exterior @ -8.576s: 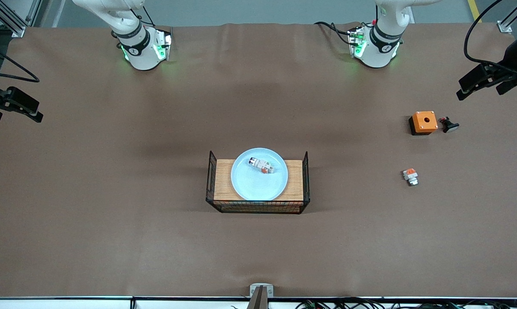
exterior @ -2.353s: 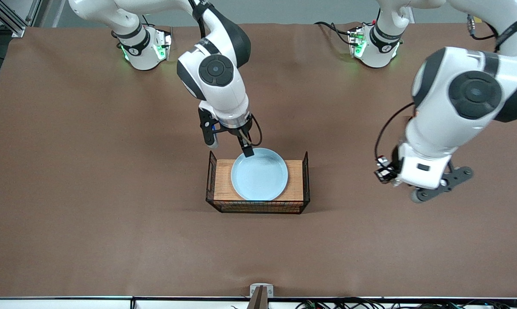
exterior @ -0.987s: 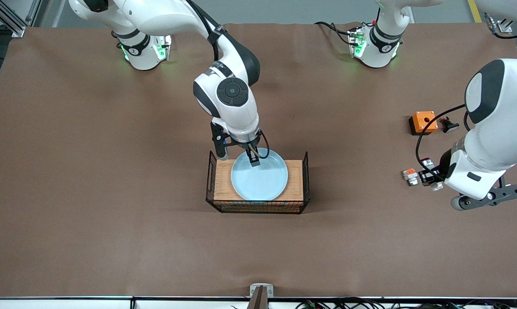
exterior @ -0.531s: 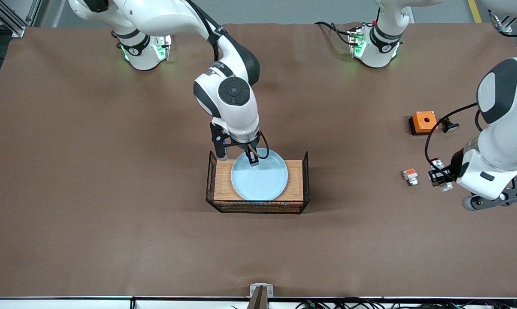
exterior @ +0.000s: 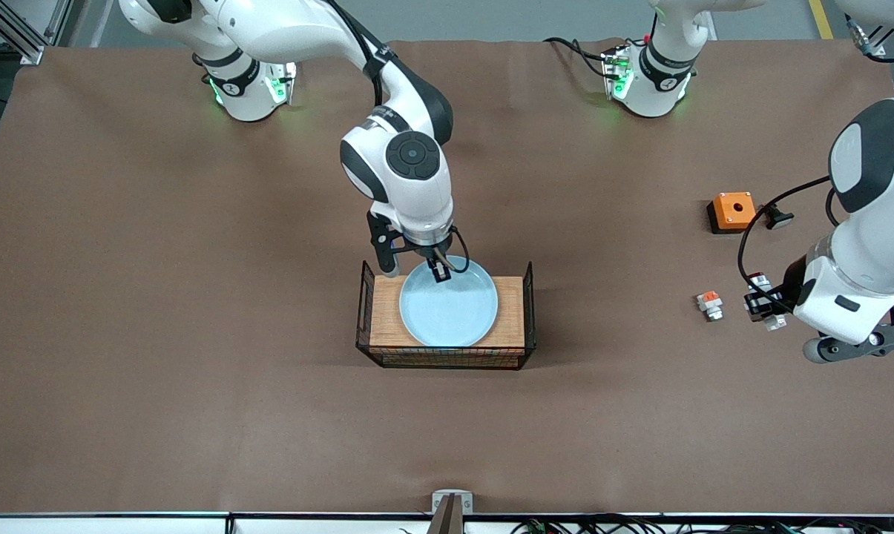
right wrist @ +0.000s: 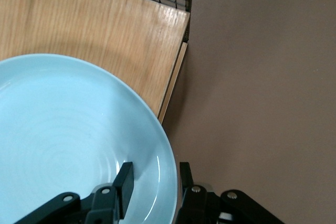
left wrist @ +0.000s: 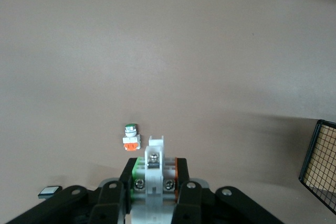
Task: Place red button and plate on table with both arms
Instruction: 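Carry the button toward the orange box while the right gripper grips the plate, then lift the blue plate out of the basket with the right gripper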
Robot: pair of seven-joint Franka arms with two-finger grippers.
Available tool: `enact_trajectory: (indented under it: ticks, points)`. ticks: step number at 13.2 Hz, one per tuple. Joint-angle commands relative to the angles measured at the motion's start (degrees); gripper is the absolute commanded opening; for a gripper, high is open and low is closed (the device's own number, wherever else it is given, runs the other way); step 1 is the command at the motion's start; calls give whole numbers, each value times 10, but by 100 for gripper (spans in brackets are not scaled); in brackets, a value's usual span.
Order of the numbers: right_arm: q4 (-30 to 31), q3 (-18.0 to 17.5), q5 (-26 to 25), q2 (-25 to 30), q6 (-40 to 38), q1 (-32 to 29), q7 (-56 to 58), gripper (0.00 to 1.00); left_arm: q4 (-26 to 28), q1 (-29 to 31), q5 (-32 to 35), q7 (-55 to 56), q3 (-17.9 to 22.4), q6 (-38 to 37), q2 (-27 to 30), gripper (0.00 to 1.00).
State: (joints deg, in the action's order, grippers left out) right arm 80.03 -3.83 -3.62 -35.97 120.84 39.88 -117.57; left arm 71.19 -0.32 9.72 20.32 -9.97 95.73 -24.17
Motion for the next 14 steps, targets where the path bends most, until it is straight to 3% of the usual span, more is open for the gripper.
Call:
enact_trajectory:
  ticks: [1, 6, 8, 14]
  points:
    - [-17, 2, -15, -9, -5, 5, 6, 27, 15, 9, -8, -12, -1, -5, 18, 0]
    - [-18, 1, -14, -9, -4, 5, 5, 15, 16, 8, -8, -13, -2, -4, 18, 0]
    - [-20, 1, -14, -9, -5, 5, 6, 5, 16, 8, -20, -12, -2, -5, 18, 0]
    - [-29, 0, -12, -7, -17, 5, 8, 2, 17, 6, -22, -12, -4, -5, 18, 0]
